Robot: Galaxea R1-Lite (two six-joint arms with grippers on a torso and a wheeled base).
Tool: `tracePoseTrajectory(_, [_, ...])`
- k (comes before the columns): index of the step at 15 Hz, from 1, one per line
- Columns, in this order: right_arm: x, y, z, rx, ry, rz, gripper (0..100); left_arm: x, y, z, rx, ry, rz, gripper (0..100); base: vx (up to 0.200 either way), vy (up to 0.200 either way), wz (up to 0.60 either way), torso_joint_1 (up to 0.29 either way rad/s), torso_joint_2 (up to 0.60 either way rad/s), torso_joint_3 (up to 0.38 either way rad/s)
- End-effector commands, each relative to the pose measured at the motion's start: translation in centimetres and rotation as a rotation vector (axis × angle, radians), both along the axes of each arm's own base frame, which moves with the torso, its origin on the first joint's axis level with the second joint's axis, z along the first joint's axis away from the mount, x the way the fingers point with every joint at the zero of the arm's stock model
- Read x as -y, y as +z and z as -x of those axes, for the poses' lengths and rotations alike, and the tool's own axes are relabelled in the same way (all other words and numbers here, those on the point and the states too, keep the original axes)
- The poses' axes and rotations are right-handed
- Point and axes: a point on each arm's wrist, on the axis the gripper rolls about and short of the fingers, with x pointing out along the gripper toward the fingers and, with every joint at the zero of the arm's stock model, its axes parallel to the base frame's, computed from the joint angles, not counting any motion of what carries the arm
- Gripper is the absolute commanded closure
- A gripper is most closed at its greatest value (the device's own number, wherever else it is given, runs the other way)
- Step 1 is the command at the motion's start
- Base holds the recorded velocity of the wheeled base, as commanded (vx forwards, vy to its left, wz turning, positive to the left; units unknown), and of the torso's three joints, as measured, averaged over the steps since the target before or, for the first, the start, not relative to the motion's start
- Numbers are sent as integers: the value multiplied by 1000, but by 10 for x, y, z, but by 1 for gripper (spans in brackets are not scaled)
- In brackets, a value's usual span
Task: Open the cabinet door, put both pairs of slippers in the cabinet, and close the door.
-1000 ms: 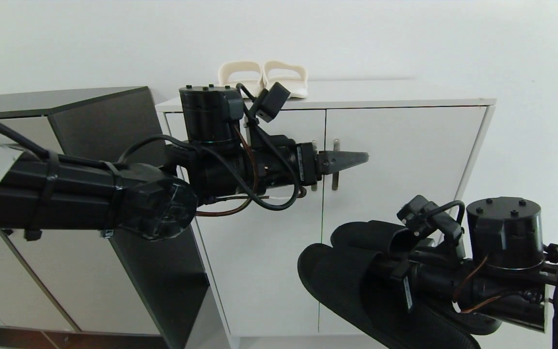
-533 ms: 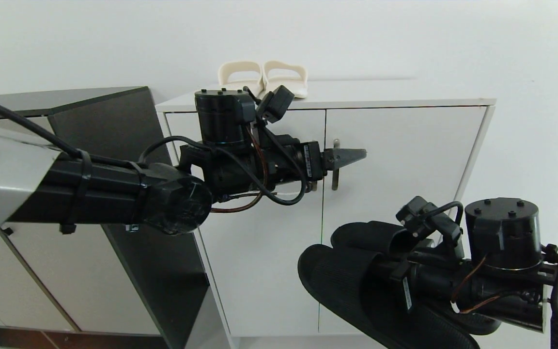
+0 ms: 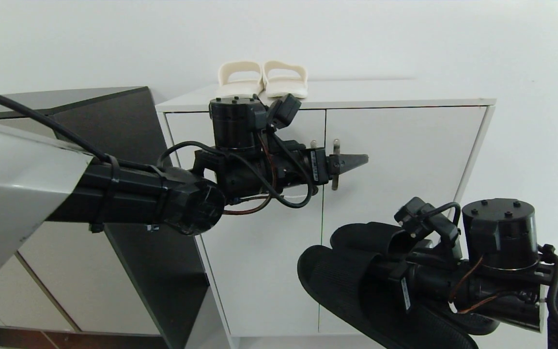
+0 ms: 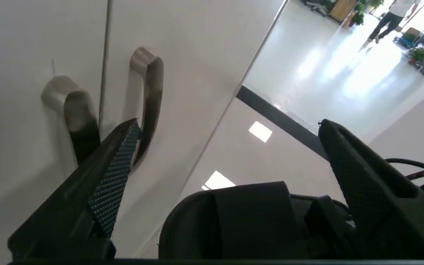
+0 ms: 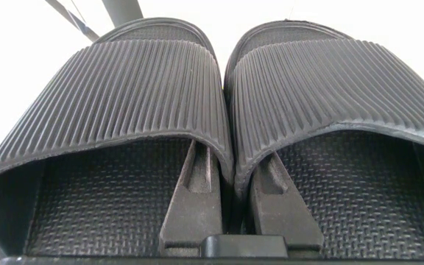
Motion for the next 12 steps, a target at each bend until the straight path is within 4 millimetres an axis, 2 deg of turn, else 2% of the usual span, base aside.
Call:
tracePoseTrajectory(1, [0,-1,0,-3,1,2,100,2,-4,-4,-5,7,-3,0,0,0,0,0,0,0])
tracePoseTrajectory(6, [-1,-1,-1,-4,1,3,100,7,-13,-12,1,23,-23,0,0,0,0,0,0,0])
tracePoseTrajectory(11, [0,-1,1,-3,3,3,100,8,-11,-13,8,22,-17,0,0,0,0,0,0,0])
tracePoseTrajectory(12, [0,-3,3,-11,9,9,100,8,-12,-13,7,22,-18,100,0,0,0,0,0,0])
